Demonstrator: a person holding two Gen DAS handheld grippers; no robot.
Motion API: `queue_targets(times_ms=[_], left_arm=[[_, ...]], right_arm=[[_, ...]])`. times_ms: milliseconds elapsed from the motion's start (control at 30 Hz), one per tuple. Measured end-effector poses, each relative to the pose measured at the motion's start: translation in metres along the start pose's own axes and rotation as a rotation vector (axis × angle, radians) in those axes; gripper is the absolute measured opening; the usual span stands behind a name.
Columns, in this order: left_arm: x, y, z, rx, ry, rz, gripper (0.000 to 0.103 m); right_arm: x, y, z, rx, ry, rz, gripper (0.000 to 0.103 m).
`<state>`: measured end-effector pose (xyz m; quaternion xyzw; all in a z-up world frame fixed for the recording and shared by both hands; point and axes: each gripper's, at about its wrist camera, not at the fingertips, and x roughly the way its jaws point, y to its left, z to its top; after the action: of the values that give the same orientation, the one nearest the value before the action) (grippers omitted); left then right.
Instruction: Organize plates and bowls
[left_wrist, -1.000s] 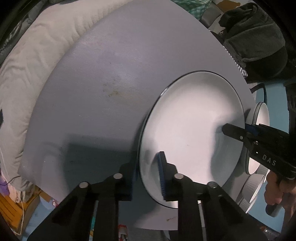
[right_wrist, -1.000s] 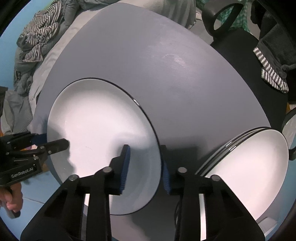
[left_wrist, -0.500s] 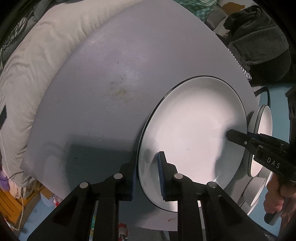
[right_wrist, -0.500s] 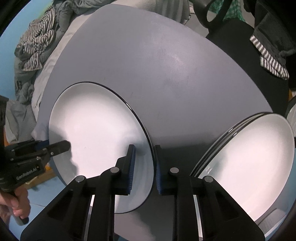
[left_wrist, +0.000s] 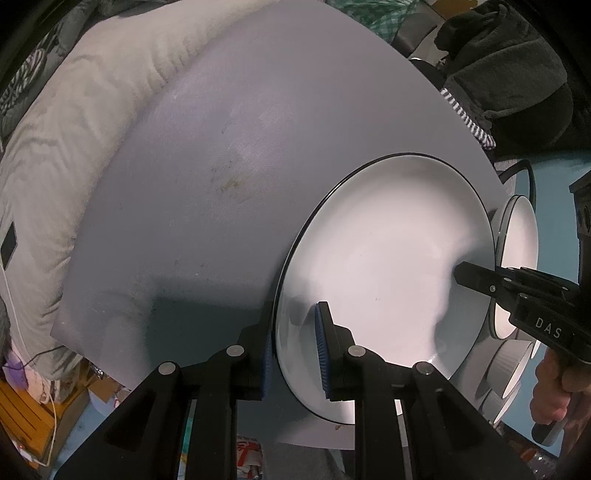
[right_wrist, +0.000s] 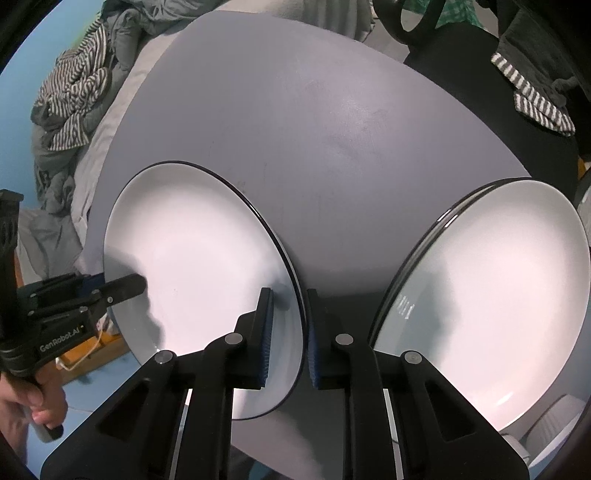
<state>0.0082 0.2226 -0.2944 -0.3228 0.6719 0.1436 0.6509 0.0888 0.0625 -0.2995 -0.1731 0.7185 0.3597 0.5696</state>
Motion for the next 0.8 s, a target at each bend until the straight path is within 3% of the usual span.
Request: queue_targets(times_ms=[333, 800], left_arm=[[-0.012, -0.008, 0.003, 0.017, -0.008, -0.017, 0.020], [-0.028, -0.046, 0.007, 0.098, -0.021, -0.034, 0.020]], right_arm=[[-0.012, 0.004, 0.000, 0.000, -0.022, -0.018, 0.016], [-0.039, -0.027, -0.013, 0.067, -0.059, 0.010, 0.016]])
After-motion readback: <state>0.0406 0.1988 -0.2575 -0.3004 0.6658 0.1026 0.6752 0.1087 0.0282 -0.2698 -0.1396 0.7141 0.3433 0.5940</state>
